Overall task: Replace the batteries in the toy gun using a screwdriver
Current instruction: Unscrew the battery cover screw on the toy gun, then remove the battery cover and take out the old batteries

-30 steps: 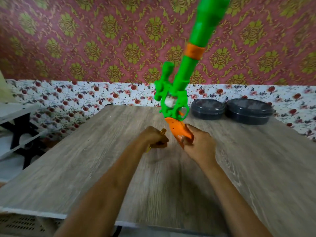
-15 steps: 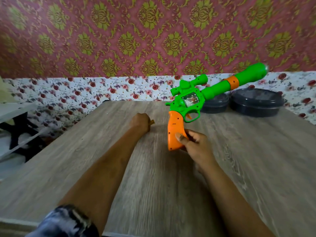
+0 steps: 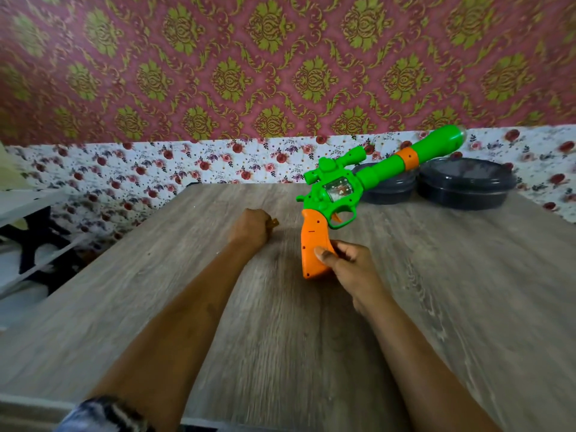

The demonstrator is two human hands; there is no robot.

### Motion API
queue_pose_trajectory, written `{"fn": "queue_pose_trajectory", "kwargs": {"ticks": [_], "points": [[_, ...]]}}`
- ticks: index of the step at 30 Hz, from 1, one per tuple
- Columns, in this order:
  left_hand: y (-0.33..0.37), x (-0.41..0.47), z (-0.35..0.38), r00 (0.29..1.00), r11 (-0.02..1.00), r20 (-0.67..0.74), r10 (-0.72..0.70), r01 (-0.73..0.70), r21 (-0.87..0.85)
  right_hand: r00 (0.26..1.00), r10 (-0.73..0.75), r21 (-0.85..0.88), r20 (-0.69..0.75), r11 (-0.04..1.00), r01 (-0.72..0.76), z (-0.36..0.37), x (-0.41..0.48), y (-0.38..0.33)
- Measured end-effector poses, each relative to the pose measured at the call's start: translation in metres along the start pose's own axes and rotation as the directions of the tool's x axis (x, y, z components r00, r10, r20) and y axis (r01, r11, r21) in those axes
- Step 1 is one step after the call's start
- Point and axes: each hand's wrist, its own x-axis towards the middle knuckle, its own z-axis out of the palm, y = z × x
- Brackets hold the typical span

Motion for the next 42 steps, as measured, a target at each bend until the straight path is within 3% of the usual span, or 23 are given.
{"fn": "queue_pose_trajectory", "kwargs": {"ticks": [5,7,10,16,19,26,30,35,38,42], "points": [[-0.011,-0.006,-0.044,0.972,0.962,-0.202,-0.118,0.061,-0.267,1.000,-0.014,-0.007,0.002,1.000,0.014,0.000,0.002,0.000],[-0.013,-0.016,-0.058,0.962,0.969,-0.253,-0.099,0.036,-0.243,1.000,-0.003,-0.017,0.004,1.000,0.003,0.001,0.002,0.000],[-0.021,-0.036,-0.065,0.938,0.997,-0.346,0.004,-0.029,-0.066,1.000,0.010,-0.030,0.004,1.000,-0.010,0.003,0.002,0.000],[-0.051,-0.067,-0.050,0.918,0.966,-0.384,0.099,-0.181,-0.185,1.000,0.000,-0.013,0.019,1.000,0.000,0.003,0.000,0.000],[-0.064,-0.072,-0.037,0.945,0.976,-0.325,0.040,-0.106,-0.188,1.000,0.000,-0.016,0.019,1.000,0.000,0.002,-0.001,0.001],[-0.070,-0.071,-0.021,0.999,0.998,0.011,-0.052,0.052,-0.032,0.999,0.026,-0.036,0.048,0.999,-0.024,-0.001,-0.001,0.003],[-0.074,-0.069,-0.018,0.995,0.999,0.095,-0.044,0.045,-0.014,0.998,0.032,-0.037,0.056,0.999,-0.030,-0.001,0.002,0.005],[-0.075,-0.067,-0.018,0.993,0.997,0.094,0.073,-0.071,-0.022,0.997,0.011,-0.054,0.072,0.999,-0.007,0.000,0.005,0.007],[-0.076,-0.067,-0.020,0.998,0.996,0.032,0.060,-0.058,-0.064,0.997,-0.002,-0.057,0.081,0.998,0.007,0.000,0.006,0.005],[-0.068,-0.072,-0.029,0.962,0.964,-0.269,-0.045,-0.030,-0.266,0.994,-0.036,-0.039,0.099,0.998,0.040,-0.001,0.001,0.000]]}}
